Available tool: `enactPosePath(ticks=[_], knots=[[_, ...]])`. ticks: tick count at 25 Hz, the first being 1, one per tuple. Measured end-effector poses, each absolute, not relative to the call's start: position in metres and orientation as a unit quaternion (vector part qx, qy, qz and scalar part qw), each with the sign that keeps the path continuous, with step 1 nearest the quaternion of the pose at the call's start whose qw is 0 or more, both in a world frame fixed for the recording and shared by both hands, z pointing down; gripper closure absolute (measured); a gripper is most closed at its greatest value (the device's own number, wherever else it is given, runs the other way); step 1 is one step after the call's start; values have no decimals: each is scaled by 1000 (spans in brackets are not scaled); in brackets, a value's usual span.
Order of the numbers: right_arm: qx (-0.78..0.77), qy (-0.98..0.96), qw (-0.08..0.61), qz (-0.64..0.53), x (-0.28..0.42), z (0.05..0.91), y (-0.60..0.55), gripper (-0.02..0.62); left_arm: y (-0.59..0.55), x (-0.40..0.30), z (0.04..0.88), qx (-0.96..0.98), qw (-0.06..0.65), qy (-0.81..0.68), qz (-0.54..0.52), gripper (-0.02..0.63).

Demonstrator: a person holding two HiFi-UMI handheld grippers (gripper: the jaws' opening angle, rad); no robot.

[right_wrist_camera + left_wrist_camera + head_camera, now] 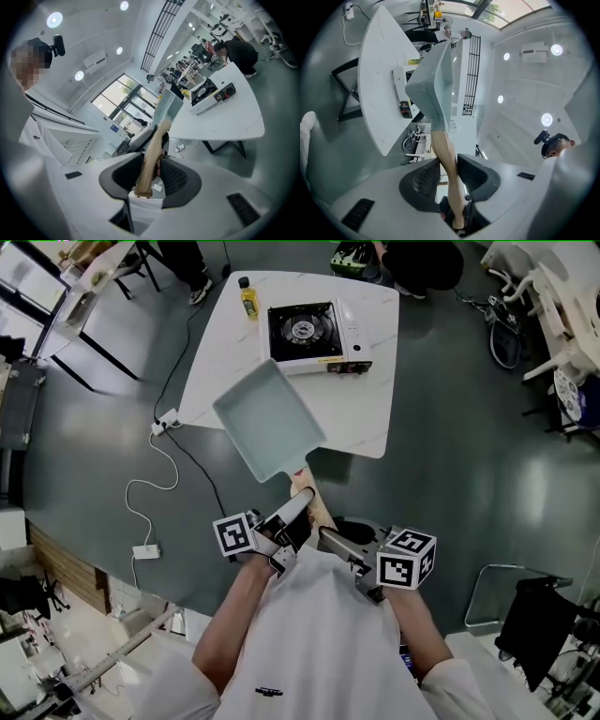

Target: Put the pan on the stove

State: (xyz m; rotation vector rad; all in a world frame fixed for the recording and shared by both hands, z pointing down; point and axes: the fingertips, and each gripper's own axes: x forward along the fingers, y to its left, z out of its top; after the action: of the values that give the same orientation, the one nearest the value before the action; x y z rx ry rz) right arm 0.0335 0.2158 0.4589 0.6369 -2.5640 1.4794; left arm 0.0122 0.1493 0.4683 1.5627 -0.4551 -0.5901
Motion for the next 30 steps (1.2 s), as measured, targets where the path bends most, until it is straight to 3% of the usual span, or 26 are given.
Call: enactPosePath(ticks=[13,30], knots=[[239,-847,30,474,7,432,27,466,-41,-11,439,712,640,-176,-229,485],[226,-837,32,497,33,444,-49,466,-116,14,456,701,654,-188,-213,484]])
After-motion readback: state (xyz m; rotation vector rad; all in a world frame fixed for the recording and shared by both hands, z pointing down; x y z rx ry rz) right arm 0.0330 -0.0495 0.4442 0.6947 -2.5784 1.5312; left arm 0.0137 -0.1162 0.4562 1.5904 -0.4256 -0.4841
